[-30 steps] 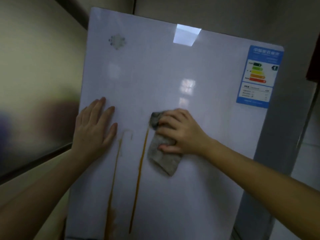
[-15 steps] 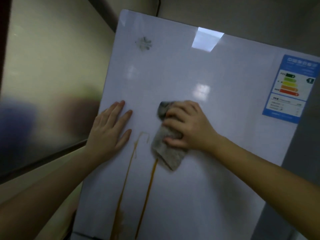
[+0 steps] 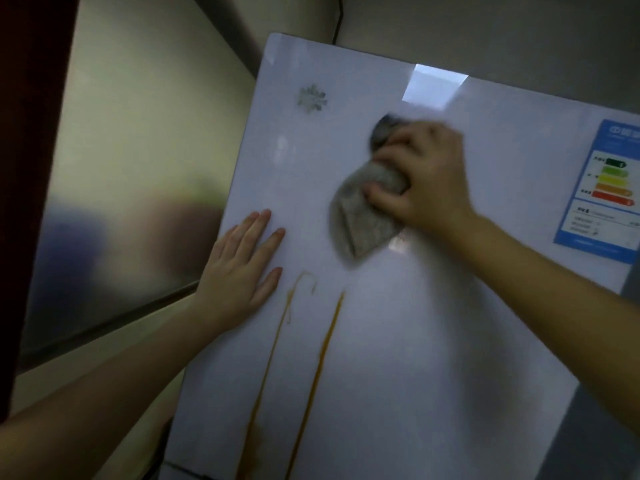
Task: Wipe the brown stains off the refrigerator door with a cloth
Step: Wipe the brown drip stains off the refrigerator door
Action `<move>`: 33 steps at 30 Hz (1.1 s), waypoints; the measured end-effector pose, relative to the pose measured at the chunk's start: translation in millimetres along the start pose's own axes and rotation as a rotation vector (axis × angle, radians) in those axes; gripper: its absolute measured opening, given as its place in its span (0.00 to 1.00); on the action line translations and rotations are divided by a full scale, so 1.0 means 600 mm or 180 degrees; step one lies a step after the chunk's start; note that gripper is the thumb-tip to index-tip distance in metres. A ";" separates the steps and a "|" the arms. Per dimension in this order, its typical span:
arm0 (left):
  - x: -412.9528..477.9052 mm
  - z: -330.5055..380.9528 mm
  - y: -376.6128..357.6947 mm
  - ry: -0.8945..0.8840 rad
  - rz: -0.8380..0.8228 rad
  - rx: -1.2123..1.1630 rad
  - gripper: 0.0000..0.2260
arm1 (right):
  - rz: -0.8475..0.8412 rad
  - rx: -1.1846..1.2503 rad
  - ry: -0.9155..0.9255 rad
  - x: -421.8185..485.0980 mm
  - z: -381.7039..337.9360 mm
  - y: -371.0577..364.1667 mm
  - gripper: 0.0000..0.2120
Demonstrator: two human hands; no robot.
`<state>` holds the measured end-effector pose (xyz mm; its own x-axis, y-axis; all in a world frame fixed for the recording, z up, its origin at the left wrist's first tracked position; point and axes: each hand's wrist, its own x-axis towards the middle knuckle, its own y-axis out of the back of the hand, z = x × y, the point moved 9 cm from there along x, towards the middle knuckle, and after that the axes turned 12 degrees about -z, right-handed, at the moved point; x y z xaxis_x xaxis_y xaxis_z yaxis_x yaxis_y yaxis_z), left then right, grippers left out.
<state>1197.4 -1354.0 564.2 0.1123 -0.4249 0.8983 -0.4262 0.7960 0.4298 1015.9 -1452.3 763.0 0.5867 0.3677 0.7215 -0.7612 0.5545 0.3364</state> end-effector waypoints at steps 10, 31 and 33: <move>0.001 -0.005 0.009 -0.0123 -0.0159 0.0194 0.27 | -0.0993 0.0349 0.2096 -0.192 -0.238 -0.131 0.20; -0.089 -0.016 -0.011 -0.0018 -0.0089 -0.0249 0.23 | -0.0052 0.0309 0.0283 -0.170 -0.168 -0.085 0.19; -0.105 -0.018 -0.020 0.0004 -0.0141 -0.0285 0.23 | -0.0007 0.0390 -0.0020 -0.157 -0.157 -0.084 0.18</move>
<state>1205.0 -1332.2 503.7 0.1305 -0.4599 0.8783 -0.3390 0.8118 0.4754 1025.3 -1444.6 621.3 0.5869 0.3618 0.7243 -0.7882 0.4597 0.4091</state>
